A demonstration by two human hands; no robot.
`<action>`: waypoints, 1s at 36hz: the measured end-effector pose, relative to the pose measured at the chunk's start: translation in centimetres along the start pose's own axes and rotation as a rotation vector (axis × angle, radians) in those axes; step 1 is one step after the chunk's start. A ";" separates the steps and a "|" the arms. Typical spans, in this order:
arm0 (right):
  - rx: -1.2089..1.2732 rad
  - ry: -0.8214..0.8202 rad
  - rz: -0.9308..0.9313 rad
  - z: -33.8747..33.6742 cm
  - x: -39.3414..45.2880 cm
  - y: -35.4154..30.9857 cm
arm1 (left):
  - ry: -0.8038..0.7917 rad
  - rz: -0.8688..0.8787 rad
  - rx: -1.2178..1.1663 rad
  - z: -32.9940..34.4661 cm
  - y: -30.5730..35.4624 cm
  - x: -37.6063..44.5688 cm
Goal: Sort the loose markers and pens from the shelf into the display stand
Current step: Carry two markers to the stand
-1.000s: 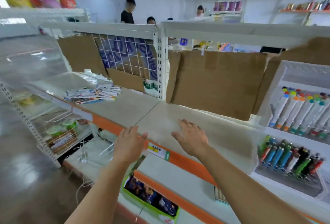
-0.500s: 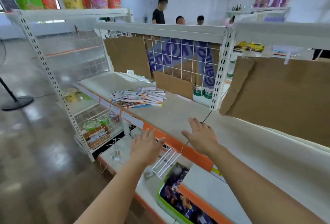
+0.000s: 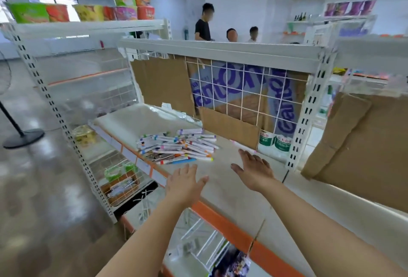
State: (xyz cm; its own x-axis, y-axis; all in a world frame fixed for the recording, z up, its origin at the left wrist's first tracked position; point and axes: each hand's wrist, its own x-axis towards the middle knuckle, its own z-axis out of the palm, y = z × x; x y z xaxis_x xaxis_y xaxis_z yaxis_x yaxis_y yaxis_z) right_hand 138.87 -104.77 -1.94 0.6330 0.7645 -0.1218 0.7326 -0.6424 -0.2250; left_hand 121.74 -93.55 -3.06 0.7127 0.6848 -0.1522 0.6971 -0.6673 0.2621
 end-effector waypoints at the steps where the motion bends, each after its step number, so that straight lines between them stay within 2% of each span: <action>1: 0.000 -0.001 -0.001 -0.1 0.9 -0.1 | -0.002 -0.005 0.007 -0.3 -0.1 0.8; 10: -0.097 0.005 0.061 0.7 7.0 0.1 | -0.030 0.026 0.011 -0.7 -1.3 7.2; 22: -0.135 -0.014 0.224 2.9 12.9 0.9 | -0.147 0.129 -0.011 -0.7 -3.1 15.7; 27: -0.172 0.006 0.284 3.8 14.3 0.7 | -0.115 0.198 0.039 -0.7 -3.8 18.4; 30: -0.177 0.074 0.309 4.0 14.8 0.3 | -0.055 0.251 0.065 -0.5 -3.8 19.4; 36: -0.309 0.134 0.373 4.4 15.7 -0.2 | 0.015 0.300 0.113 -0.2 -3.9 20.7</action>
State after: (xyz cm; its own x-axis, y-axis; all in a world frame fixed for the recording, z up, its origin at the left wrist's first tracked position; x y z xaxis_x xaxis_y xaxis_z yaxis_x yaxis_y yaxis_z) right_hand 147.51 -92.39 -8.06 0.8776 0.4793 -0.0098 0.4774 -0.8719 0.1093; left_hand 133.73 -76.73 -7.09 0.8871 0.4564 -0.0697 0.4610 -0.8678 0.1854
